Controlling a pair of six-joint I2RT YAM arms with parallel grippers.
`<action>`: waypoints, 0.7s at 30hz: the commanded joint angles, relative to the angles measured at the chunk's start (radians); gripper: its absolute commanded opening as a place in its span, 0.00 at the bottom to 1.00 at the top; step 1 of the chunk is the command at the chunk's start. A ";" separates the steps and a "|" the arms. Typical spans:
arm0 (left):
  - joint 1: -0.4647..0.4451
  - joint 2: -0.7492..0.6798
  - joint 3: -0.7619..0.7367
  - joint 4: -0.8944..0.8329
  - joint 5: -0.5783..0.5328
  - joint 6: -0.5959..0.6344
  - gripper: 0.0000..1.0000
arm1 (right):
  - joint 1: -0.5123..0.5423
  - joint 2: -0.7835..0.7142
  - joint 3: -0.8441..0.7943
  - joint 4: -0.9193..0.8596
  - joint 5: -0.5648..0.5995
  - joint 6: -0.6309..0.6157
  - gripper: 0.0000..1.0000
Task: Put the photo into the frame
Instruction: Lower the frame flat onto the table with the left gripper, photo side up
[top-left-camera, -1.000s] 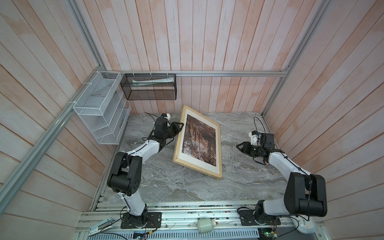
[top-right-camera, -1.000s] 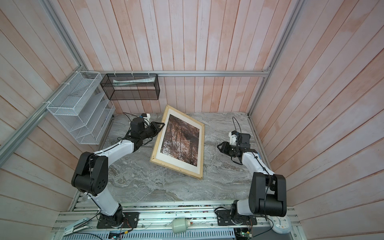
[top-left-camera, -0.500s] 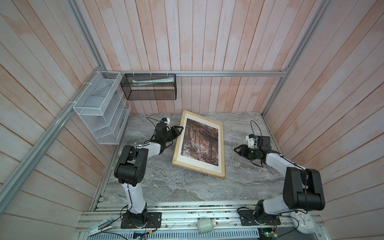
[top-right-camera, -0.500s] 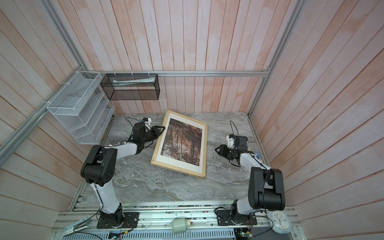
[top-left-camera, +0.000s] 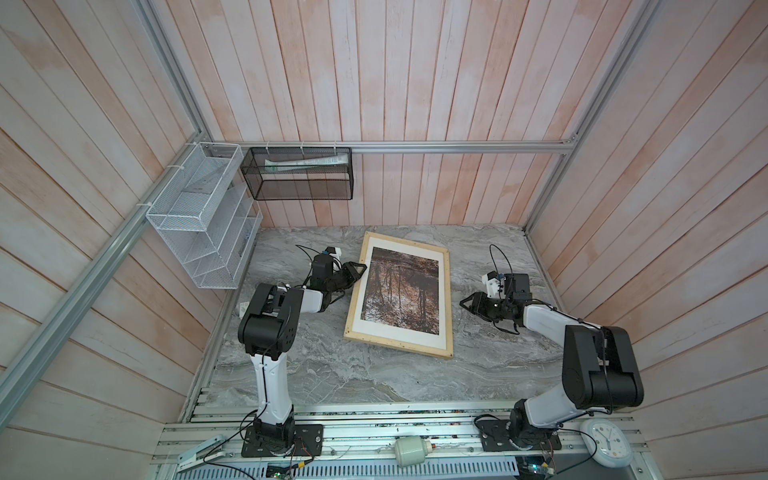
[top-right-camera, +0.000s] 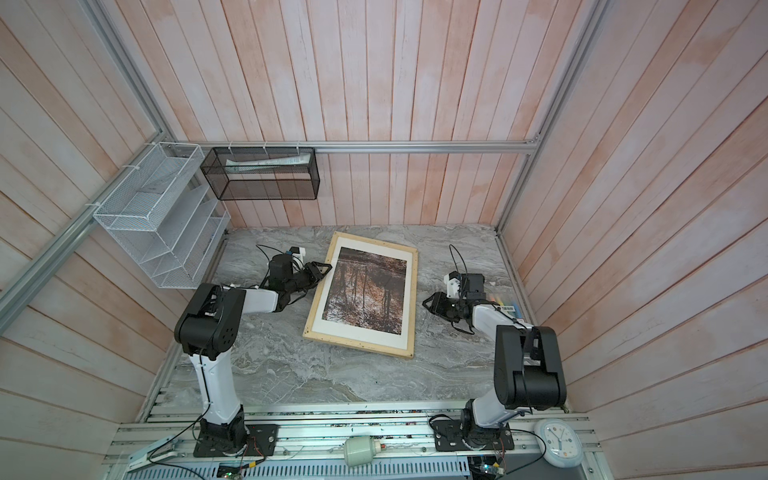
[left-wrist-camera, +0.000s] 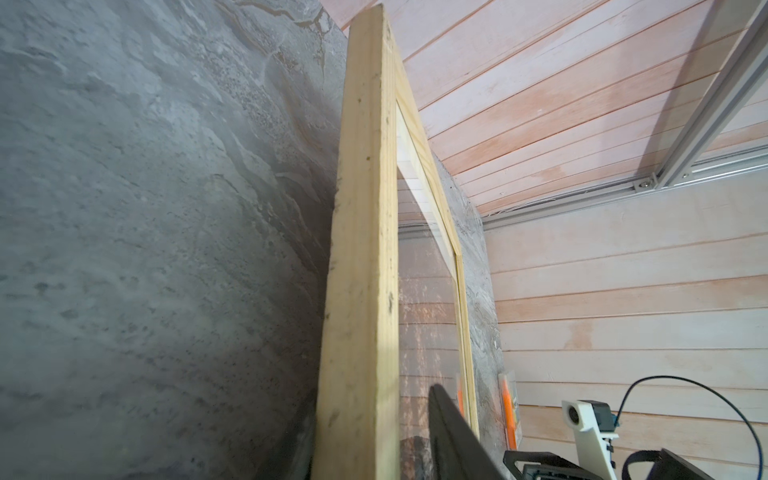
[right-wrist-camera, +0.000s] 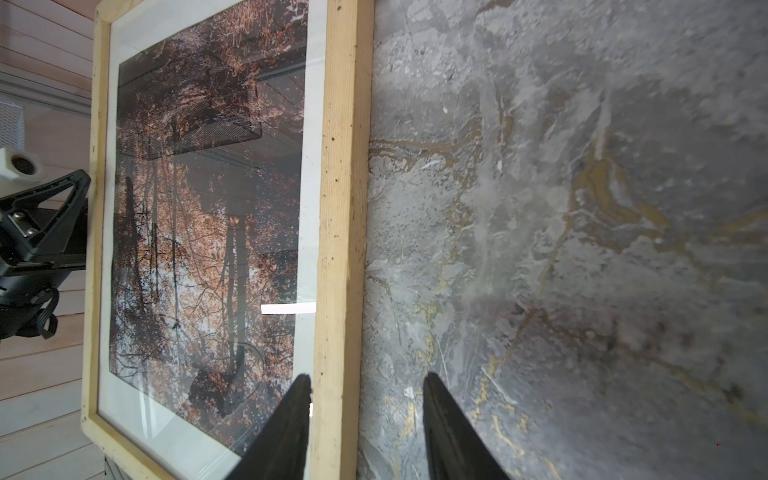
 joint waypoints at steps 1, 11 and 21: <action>0.003 0.002 -0.001 0.069 0.028 0.027 0.43 | 0.015 0.025 0.018 0.014 0.013 0.004 0.46; 0.004 -0.020 0.016 -0.081 -0.057 0.122 0.47 | 0.030 0.050 0.024 0.018 0.020 0.002 0.47; 0.005 -0.040 0.042 -0.166 -0.092 0.178 0.49 | 0.036 0.052 0.017 0.021 0.035 -0.004 0.48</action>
